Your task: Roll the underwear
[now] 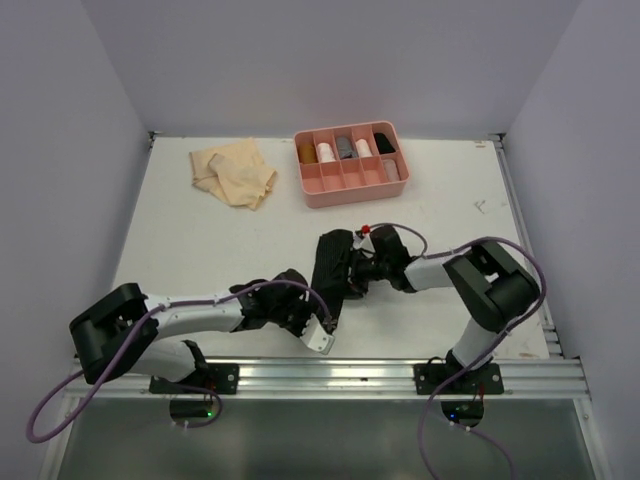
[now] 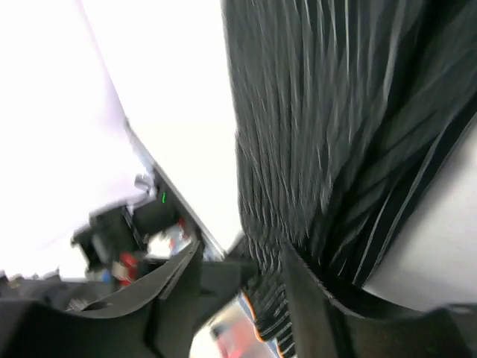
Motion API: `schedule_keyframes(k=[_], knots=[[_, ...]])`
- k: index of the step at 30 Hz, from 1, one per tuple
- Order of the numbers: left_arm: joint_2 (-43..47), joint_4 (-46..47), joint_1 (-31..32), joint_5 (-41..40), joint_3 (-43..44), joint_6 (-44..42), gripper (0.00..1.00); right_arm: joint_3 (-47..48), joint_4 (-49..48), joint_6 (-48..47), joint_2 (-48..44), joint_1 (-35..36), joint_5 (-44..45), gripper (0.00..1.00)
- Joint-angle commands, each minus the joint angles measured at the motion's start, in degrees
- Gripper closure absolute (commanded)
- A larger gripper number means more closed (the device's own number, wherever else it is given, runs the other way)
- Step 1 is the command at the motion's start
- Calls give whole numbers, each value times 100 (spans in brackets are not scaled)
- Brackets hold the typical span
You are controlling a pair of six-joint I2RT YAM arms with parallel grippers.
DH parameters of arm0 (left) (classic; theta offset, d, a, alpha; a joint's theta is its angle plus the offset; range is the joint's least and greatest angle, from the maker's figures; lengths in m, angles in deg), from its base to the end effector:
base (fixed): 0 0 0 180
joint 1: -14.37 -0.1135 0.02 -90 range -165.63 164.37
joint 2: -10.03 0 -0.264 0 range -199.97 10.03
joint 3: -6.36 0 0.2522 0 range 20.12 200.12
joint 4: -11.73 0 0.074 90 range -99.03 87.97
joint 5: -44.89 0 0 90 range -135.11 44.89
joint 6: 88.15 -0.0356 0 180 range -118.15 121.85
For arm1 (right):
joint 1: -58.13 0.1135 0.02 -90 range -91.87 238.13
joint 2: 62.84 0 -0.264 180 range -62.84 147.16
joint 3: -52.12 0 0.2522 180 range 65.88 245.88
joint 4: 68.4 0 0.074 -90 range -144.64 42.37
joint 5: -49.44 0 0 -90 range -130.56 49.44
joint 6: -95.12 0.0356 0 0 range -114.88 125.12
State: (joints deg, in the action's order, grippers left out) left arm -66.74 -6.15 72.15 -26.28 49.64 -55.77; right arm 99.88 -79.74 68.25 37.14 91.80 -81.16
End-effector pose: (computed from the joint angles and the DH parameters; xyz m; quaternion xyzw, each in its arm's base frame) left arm 0.1167 -0.2068 0.1472 0.8159 0.4517 -0.1548 0.3261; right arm 0.2340 0.1837 0.1081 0.0774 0.8617 0.5010 0.0229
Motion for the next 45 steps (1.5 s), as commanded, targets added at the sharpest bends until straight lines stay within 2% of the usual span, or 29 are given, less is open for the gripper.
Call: schedule_keyframes(k=[1, 2, 6, 10, 15, 20, 25, 26, 28, 38, 45], knots=[[-48, -1168, 5, 542, 335, 32, 100, 835, 2067, -1485, -899, -439, 551, 47], [-66, -1466, -3, 743, 466, 58, 100, 1019, 2941, -2115, -1050, -597, 666, 47], [-381, -2318, -353, 1447, 931, 181, 100, 1741, 4600, -3324, -1884, -722, 1439, 46], [-1154, -3216, -969, 2044, 1661, 120, 100, 1374, 4840, -3404, -2904, -722, 1669, 47], [-2762, -4605, -1725, 2766, 3146, 76, 100, 1030, 5023, -3623, -4510, -713, 2029, 50], [-4114, -5439, -2025, 3100, 4279, 208, 100, 1390, 5979, -4386, -4997, -503, 1960, 55], [-4864, -5661, -2297, 3145, 4878, 664, 100, 1680, 6298, -4941, -4840, 305, 2336, 56], [-4987, -5557, -2324, 3092, 4958, 804, 100, 1724, 6307, -5116, -4648, 681, 2581, 55], [-5136, -5573, -2376, 3039, 5054, 1095, 100, 1882, 6298, -5328, -4383, 982, 2741, 52], [-5479, -5284, -2447, 2828, 4914, 1790, 100, 2251, 5219, -6787, -2547, 2695, 3655, 41], [-5621, -5187, -2456, 2863, 4976, 2027, 100, 2129, 4383, -7104, -1711, 3049, 3919, 37]])
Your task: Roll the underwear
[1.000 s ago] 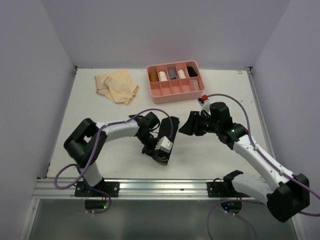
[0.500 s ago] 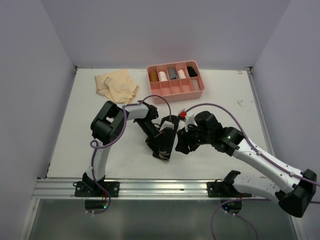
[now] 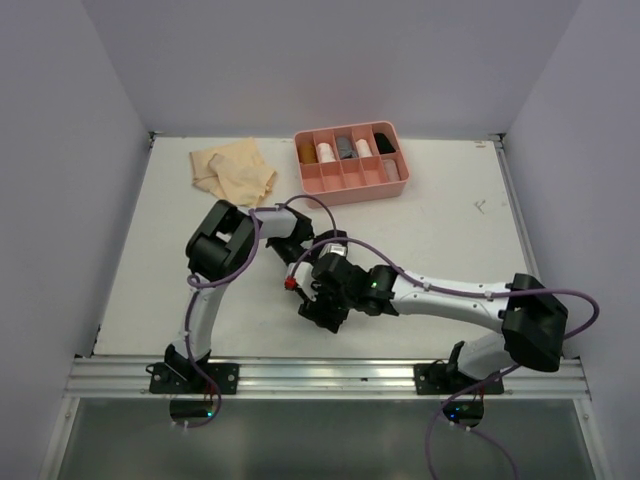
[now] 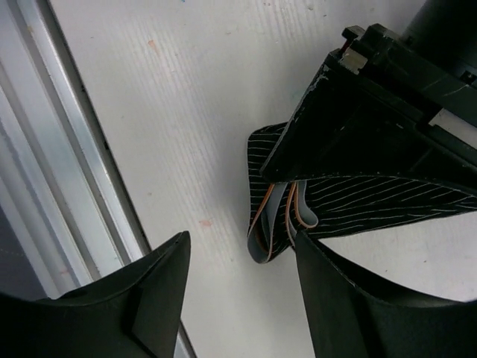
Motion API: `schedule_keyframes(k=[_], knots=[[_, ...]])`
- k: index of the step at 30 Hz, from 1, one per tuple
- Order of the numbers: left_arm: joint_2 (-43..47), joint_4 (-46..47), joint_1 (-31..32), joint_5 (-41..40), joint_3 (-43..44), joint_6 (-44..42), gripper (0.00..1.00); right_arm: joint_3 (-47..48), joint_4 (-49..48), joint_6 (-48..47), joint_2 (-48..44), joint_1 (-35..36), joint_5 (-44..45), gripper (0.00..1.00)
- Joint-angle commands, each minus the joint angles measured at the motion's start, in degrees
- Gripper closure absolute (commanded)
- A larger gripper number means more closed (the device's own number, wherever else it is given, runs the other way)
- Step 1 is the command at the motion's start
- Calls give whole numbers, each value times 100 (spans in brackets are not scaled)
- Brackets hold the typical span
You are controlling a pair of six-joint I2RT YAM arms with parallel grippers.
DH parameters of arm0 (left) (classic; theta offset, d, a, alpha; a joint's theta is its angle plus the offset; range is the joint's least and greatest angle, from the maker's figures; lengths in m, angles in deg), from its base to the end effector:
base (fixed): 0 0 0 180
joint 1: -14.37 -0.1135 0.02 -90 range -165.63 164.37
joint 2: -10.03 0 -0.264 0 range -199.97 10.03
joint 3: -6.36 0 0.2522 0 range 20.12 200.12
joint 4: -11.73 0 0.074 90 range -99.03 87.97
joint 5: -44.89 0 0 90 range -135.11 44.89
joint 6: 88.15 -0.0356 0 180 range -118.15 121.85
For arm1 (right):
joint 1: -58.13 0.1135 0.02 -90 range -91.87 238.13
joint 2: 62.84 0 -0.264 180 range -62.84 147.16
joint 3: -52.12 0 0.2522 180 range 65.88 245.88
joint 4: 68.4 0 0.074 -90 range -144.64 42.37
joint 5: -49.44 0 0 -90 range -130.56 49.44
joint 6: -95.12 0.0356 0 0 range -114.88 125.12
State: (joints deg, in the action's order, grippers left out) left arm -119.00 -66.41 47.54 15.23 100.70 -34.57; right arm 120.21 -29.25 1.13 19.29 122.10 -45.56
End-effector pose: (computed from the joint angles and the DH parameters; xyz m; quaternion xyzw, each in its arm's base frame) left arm 0.2828 -0.2218 0.0906 -0.4019 -0.7527 0.4973 0.1571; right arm 0.1263 0.2656 0.2262 -0.5412 0.7784 0.1935 0.2525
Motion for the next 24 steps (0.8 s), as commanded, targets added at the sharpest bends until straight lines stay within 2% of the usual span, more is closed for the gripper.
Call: schedule_keyframes(k=[1, 8, 20, 22, 23, 24], knots=[[-403, 839, -3, -1270, -121, -93, 100, 78, -745, -436, 171, 11, 411, 37], [-482, 822, -30, -1392, -165, -119, 100, -132, -1071, -849, 531, 11, 342, 37], [-447, 866, -91, -1569, -200, -145, 100, -563, -1607, -955, 998, -7, 394, 39], [-386, 883, -109, -1586, -235, -137, 100, -572, -1651, -963, 1121, -7, 315, 46], [-360, 875, -117, -1586, -253, -146, 100, -563, -1660, -972, 1165, -7, 271, 61], [-281, 901, -126, -1595, -305, -137, 100, -572, -1677, -972, 1226, -7, 219, 69]])
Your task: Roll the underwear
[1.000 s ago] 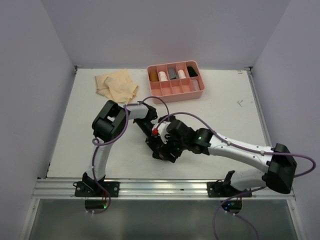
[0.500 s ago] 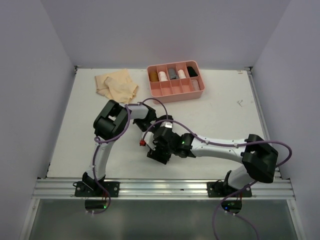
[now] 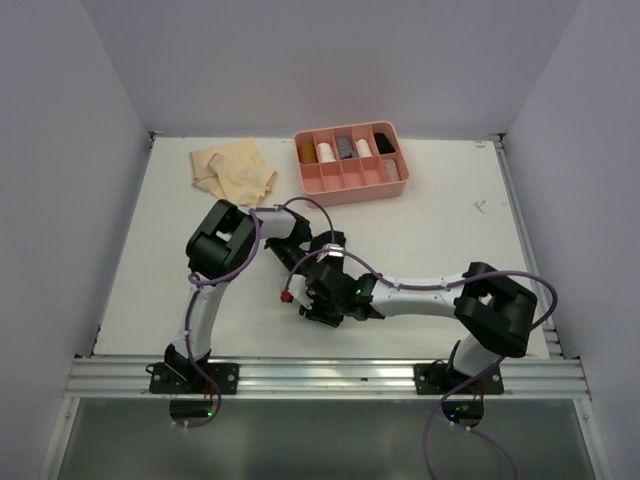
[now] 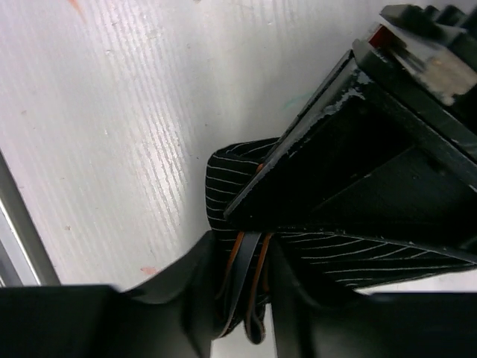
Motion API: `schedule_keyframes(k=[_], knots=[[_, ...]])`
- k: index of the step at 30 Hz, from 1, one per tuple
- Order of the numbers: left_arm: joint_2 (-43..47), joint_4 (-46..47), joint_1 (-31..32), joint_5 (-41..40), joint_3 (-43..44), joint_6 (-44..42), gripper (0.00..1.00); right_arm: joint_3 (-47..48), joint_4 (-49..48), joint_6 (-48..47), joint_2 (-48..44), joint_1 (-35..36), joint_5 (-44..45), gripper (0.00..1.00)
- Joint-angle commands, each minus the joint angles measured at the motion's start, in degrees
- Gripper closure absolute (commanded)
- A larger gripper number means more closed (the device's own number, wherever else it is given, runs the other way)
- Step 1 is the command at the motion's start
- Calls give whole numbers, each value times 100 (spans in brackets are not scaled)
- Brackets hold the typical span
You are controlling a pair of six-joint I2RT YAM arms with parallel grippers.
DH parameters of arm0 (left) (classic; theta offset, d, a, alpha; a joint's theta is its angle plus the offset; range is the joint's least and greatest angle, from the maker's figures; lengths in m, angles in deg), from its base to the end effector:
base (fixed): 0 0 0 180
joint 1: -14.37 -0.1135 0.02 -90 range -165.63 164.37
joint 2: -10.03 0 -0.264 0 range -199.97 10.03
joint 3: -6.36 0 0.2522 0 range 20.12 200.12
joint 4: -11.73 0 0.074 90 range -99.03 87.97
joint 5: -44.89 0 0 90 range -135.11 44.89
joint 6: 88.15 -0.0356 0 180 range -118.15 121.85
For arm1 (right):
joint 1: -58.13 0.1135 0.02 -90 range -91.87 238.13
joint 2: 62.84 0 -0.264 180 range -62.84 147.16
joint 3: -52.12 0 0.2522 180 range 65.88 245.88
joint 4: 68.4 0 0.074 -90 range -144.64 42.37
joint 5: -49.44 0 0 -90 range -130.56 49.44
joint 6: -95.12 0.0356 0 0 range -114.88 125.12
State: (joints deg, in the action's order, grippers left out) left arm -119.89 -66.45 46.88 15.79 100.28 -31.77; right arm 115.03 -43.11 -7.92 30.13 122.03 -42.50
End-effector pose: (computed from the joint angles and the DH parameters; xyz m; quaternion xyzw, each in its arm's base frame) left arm 0.2835 -0.2176 0.0844 -0.3710 -0.7643 0.4973 0.1758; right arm 0.1372 0.2827 0.1607 -0.5977 0.7442 0.1425 0.2620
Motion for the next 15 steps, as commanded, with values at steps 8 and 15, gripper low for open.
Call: schedule_keyframes(k=[8, 15], knots=[[1091, 1810, -605, -1056, -897, 32, 72, -335, -739, 327, 143, -158, -886, 98], [3488, 3496, -1782, -500, -1765, 1199, 50, -318, -1091, 925, 283, -702, -1905, 100]])
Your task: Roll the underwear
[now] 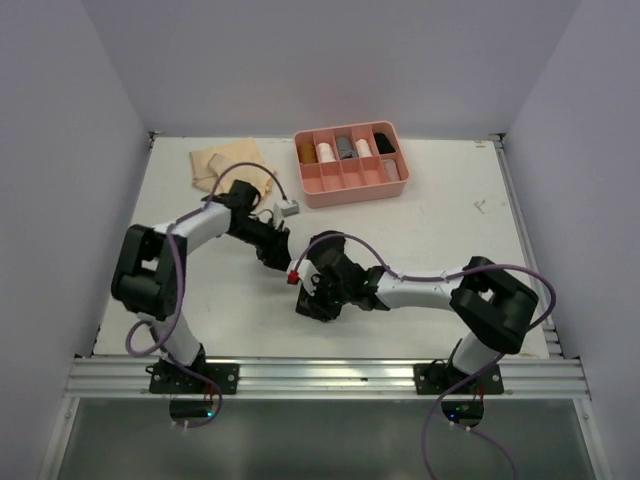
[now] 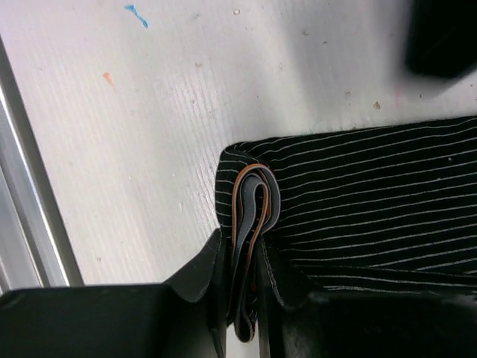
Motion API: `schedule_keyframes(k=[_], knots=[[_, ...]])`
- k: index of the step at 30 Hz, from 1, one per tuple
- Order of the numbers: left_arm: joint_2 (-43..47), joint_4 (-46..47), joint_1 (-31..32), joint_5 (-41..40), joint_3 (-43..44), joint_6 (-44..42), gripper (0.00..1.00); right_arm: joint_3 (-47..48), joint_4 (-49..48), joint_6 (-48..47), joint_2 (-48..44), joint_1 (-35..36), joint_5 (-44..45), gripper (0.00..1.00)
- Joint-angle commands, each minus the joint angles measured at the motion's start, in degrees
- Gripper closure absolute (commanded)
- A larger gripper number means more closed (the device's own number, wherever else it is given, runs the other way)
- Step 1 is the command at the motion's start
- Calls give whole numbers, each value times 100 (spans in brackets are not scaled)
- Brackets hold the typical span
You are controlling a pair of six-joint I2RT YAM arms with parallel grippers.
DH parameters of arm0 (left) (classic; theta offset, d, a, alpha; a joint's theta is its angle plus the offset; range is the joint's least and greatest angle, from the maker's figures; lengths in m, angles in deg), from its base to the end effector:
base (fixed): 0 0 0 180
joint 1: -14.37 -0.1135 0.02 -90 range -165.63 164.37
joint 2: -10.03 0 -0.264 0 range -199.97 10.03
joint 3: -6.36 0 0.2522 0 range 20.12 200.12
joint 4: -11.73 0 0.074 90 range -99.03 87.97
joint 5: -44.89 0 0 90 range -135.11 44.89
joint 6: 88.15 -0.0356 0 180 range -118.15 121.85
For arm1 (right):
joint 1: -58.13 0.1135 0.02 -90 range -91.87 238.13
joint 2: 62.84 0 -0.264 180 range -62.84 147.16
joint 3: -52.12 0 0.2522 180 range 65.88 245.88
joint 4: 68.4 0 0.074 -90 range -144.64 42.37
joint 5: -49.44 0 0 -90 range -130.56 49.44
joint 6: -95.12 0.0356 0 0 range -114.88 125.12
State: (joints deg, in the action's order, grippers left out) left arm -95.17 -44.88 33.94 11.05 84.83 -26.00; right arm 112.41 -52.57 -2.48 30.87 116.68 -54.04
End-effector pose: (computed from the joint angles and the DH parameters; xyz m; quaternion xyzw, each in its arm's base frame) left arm 0.2966 -0.1368 0.1616 0.3792 0.7955 -0.4650 0.0850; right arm 0.1591 0.2760 0.1558 -0.5423 0.7578 0.2480 0.2648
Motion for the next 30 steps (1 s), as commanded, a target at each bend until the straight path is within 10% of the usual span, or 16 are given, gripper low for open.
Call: schedule_keyframes(k=[1, 4, 15, 21, 30], knots=[[1211, 1671, -794, -87, -291, 754, 48, -29, -171, 503, 252, -211, -875, 100], [1880, 1859, -1383, -184, -503, 844, 48, 41, -389, 898, 472, -448, -1348, 100], [4918, 251, -1255, -772, -2635, -4077, 54, 840, -611, 2156, 1965, -1353, -3090, 99], [6090, 1382, 203, -1291, -3867, -3948, 51, 990, -760, 2438, 2371, -1574, -3486, 98], [5143, 3297, 1927, -2504, -4273, -3332, 48, 1175, -638, 2491, 2687, -1618, -3715, 95]])
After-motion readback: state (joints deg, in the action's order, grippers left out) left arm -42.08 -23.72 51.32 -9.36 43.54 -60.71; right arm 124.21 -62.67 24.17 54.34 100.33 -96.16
